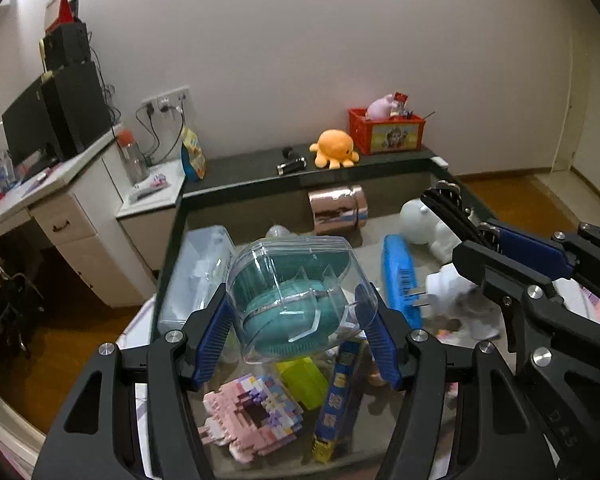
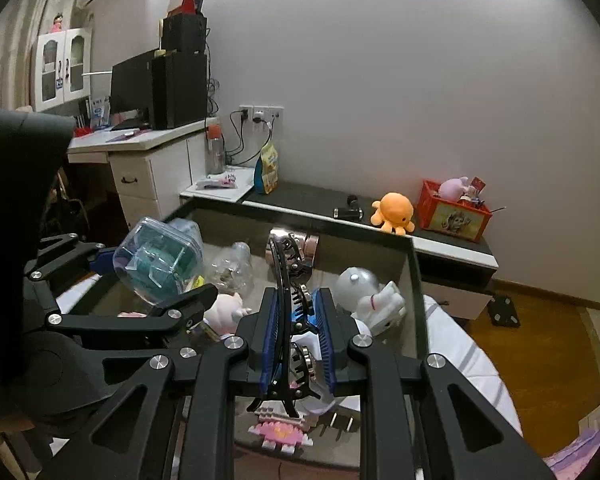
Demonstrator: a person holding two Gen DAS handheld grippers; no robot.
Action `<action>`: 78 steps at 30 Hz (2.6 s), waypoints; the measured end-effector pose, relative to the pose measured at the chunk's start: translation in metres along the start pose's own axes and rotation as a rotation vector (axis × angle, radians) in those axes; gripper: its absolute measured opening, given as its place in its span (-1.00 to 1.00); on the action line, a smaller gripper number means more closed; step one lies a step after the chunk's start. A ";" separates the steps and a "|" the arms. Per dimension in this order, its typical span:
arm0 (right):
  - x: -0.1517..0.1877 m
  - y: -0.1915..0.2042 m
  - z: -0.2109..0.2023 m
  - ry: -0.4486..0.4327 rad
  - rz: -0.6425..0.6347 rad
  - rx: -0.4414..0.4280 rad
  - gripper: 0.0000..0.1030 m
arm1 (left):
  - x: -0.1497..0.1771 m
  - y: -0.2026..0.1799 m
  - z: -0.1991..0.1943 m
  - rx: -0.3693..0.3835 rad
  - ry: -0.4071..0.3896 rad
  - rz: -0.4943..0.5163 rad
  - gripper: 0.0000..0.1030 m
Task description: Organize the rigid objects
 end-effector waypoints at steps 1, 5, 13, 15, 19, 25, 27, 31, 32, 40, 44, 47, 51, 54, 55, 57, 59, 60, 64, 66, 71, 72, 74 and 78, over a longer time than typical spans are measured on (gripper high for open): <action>0.001 0.000 0.003 0.005 0.000 -0.005 -0.62 | 0.002 0.000 0.005 0.001 0.009 -0.005 0.24; 0.003 -0.002 0.015 0.027 0.005 -0.030 -0.59 | 0.006 0.008 0.011 -0.009 0.025 -0.034 0.25; -0.020 -0.019 -0.019 -0.078 0.084 0.006 0.76 | 0.004 0.040 -0.044 -0.052 -0.072 -0.128 0.95; -0.025 -0.015 -0.038 -0.099 0.098 -0.021 0.81 | 0.003 0.041 -0.068 -0.082 -0.100 -0.128 0.97; -0.031 -0.006 -0.085 -0.159 0.081 -0.018 1.00 | 0.003 0.039 -0.127 -0.124 -0.182 -0.119 0.99; -0.023 0.011 -0.159 -0.242 0.026 0.003 1.00 | 0.018 0.033 -0.215 -0.168 -0.290 -0.113 0.99; -0.018 0.016 -0.181 -0.258 0.022 0.001 1.00 | 0.022 0.029 -0.243 -0.180 -0.322 -0.112 1.00; -0.006 0.024 -0.226 -0.298 0.027 -0.017 1.00 | 0.032 0.019 -0.292 -0.237 -0.379 -0.089 1.00; -0.003 0.026 -0.235 -0.304 0.031 -0.022 1.00 | 0.034 0.016 -0.301 -0.247 -0.391 -0.086 1.00; 0.020 0.033 -0.301 -0.357 0.058 -0.037 1.00 | 0.054 -0.006 -0.368 -0.277 -0.457 -0.065 1.00; 0.030 0.037 -0.324 -0.365 0.063 -0.042 1.00 | 0.061 -0.014 -0.395 -0.296 -0.481 -0.044 1.00; 0.037 0.040 -0.341 -0.370 0.072 -0.062 1.00 | 0.067 -0.019 -0.415 -0.314 -0.502 -0.029 1.00; 0.045 0.045 -0.360 -0.374 0.081 -0.080 1.00 | 0.076 -0.024 -0.441 -0.329 -0.527 -0.031 1.00; 0.050 0.047 -0.377 -0.392 0.086 -0.080 1.00 | 0.084 -0.026 -0.457 -0.330 -0.545 -0.043 1.00; 0.052 0.049 -0.383 -0.398 0.084 -0.078 1.00 | 0.088 -0.028 -0.463 -0.330 -0.553 -0.045 1.00; 0.055 0.051 -0.390 -0.399 0.081 -0.081 1.00 | 0.091 -0.030 -0.473 -0.330 -0.563 -0.049 1.00; 0.059 0.053 -0.399 -0.405 0.080 -0.085 1.00 | 0.095 -0.032 -0.482 -0.340 -0.572 -0.049 1.00; 0.060 0.054 -0.403 -0.408 0.078 -0.088 1.00 | 0.097 -0.034 -0.487 -0.347 -0.577 -0.050 1.00; 0.068 0.058 -0.418 -0.422 0.074 -0.098 1.00 | 0.108 -0.039 -0.503 -0.361 -0.594 -0.058 1.00; 0.070 0.058 -0.423 -0.428 0.071 -0.096 1.00 | 0.110 -0.042 -0.508 -0.364 -0.597 -0.059 1.00; 0.076 0.061 -0.435 -0.446 0.068 -0.089 1.00 | 0.115 -0.047 -0.524 -0.396 -0.614 -0.050 1.00; 0.076 0.061 -0.438 -0.449 0.070 -0.091 1.00 | 0.115 -0.047 -0.526 -0.399 -0.614 -0.049 1.00; 0.075 0.062 -0.438 -0.451 0.070 -0.092 1.00 | 0.116 -0.047 -0.528 -0.404 -0.615 -0.051 1.00; 0.077 0.062 -0.442 -0.465 0.062 -0.086 1.00 | 0.119 -0.046 -0.532 -0.403 -0.625 -0.060 1.00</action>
Point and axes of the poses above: each gripper's, at about its wrist camera, not at the fingertips, and z roughly the way its jaws point, y to its left, x to its underside, the point moved 8 cm from there along z, roughly the way its jaws point, and after that the axes turned 15 degrees about z, right-handed, at the moved point
